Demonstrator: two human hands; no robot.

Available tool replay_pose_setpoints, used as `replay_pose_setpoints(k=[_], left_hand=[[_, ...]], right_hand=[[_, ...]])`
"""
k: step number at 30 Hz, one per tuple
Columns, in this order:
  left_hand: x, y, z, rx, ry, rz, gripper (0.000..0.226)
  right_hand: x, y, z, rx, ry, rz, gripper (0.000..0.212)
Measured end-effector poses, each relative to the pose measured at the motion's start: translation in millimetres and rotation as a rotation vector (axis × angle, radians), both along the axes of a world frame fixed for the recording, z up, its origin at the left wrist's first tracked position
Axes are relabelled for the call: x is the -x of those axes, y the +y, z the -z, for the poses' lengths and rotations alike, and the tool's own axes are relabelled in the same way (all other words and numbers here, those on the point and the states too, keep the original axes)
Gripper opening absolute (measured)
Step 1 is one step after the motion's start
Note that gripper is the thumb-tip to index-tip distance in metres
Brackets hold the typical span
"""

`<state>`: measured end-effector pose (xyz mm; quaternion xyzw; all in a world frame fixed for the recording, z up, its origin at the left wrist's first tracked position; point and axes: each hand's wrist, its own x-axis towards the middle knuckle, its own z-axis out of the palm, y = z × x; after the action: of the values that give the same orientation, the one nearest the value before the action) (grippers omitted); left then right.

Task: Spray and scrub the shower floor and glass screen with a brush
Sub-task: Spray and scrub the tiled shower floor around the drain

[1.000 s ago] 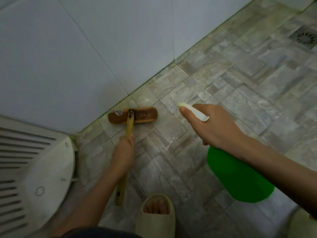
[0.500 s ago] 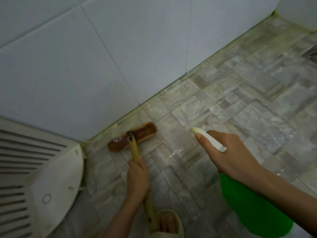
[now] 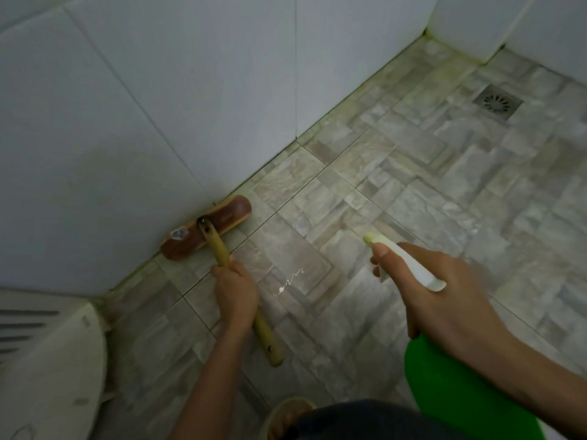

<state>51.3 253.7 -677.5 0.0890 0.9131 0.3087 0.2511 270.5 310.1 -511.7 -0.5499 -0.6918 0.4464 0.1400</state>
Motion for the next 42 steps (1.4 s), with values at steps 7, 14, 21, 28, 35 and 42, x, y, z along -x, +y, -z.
replay_pose_setpoints(k=[7,14,21,28,35,42], left_hand=[[-5.4,39.9,0.2,0.006,0.020,-0.114,0.038],[-60.5,178.6,-4.3,-0.104,-0.138,0.193,0.037],[-31.3,67.4,4.0,0.028,0.038,-0.021,0.038],[-60.9,181.6,18.3,-0.076,-0.107,0.171,0.034],[-30.6,181.4,8.9,0.106,0.102,0.629,0.047],[28.3,92.8,-1.1,0.339,0.241,0.712,0.056]], right_hand=[[8.9,46.4,19.9,0.019,0.109,0.026,0.064],[17.2,97.6,27.6,-0.121,0.086,0.002,0.062],[-7.0,119.1,23.5,-0.084,0.069,0.042,0.062],[-15.1,121.0,24.6,-0.071,0.072,0.055,0.064],[-30.3,127.7,21.2,-0.053,0.078,0.132,0.056],[-38.0,129.4,19.4,-0.025,0.035,0.124,0.065]])
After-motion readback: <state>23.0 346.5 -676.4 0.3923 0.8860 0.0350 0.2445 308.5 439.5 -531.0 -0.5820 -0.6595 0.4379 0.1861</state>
